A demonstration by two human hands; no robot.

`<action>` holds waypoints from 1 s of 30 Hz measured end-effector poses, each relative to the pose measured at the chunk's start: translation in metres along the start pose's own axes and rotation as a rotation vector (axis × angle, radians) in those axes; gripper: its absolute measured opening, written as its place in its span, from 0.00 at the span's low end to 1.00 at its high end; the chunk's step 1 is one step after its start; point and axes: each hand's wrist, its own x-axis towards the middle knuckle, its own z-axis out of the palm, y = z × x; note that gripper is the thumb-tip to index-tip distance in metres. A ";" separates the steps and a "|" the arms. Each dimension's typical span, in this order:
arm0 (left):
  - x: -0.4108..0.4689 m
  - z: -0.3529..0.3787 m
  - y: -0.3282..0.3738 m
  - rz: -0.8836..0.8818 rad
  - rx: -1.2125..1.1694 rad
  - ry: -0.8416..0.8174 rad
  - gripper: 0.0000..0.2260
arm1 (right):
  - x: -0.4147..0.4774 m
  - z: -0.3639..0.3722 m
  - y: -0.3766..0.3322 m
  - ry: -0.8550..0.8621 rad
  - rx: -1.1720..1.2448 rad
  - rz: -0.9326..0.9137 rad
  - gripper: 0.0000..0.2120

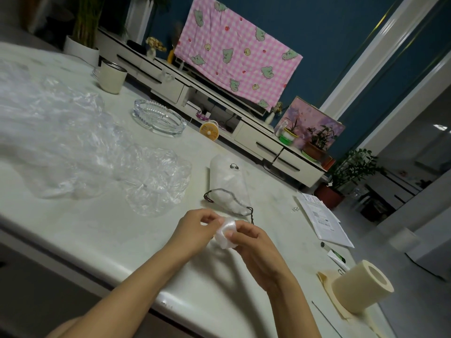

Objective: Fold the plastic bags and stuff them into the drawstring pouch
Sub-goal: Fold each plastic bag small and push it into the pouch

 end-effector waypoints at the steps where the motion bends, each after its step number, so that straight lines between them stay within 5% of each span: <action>1: 0.001 0.002 -0.001 -0.012 0.028 -0.010 0.10 | 0.002 0.002 0.002 0.033 0.031 -0.014 0.11; 4: 0.002 0.005 0.001 -0.072 -0.029 -0.080 0.17 | 0.007 0.004 0.009 0.148 0.081 -0.065 0.11; 7: 0.002 0.009 0.000 -0.046 -0.019 -0.160 0.11 | 0.012 0.004 0.014 0.241 0.109 -0.076 0.10; 14: 0.028 0.018 -0.021 0.032 0.126 0.007 0.04 | 0.031 -0.006 0.025 0.323 0.131 -0.067 0.09; 18: 0.039 0.026 -0.034 0.199 0.500 0.133 0.13 | 0.056 -0.016 0.033 0.591 0.089 -0.074 0.12; 23: 0.073 0.027 -0.046 0.498 0.829 0.403 0.28 | 0.070 -0.032 0.043 0.639 -0.067 -0.136 0.09; 27: 0.105 0.035 -0.047 0.599 0.995 0.281 0.38 | 0.071 -0.039 0.051 0.609 -0.181 -0.213 0.06; 30: 0.119 0.039 -0.046 0.569 1.066 0.202 0.36 | 0.076 -0.040 0.055 0.578 -0.259 -0.284 0.07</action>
